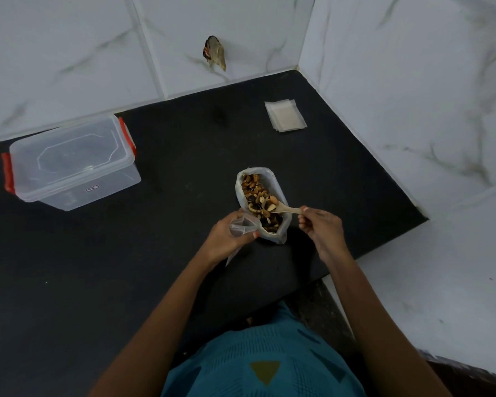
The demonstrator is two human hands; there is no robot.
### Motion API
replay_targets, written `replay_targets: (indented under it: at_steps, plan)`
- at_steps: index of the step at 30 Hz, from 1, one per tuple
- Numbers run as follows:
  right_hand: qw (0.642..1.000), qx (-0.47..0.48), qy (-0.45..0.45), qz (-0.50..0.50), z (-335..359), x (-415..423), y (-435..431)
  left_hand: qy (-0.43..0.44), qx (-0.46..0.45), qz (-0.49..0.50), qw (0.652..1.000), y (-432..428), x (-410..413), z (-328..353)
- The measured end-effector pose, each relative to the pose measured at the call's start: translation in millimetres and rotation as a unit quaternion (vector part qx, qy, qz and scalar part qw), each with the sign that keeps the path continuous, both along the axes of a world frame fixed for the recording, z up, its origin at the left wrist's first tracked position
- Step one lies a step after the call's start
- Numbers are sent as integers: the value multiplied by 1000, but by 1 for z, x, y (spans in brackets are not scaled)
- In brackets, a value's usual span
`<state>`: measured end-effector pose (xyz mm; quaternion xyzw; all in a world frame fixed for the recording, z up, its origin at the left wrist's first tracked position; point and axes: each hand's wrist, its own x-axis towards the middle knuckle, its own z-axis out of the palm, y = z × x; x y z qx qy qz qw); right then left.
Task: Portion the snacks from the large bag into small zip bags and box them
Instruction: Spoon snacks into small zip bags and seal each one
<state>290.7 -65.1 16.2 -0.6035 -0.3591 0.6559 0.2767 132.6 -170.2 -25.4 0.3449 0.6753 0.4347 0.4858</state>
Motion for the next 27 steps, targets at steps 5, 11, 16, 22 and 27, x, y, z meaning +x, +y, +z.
replay_targets:
  at_steps: [5, 11, 16, 22, 27]
  plan:
    - [1000, -22, 19, -6, 5, 3, 2, 43, -34, -13, 998, -4, -7, 0]
    - [999, -29, 33, 1, 9, 4, 1, 78, 12, 48, 996, -2, -10, 7]
    - [999, -29, 43, 3, 18, 4, 1, 127, 34, 62, 989, 6, -6, 9]
    - [997, 15, 65, 48, 40, -1, -6, 150, 62, 92, 982, 13, -3, 4]
    - [986, 117, -1, 119, 43, -14, -18, 161, 77, 97, 979, 16, -4, 1]
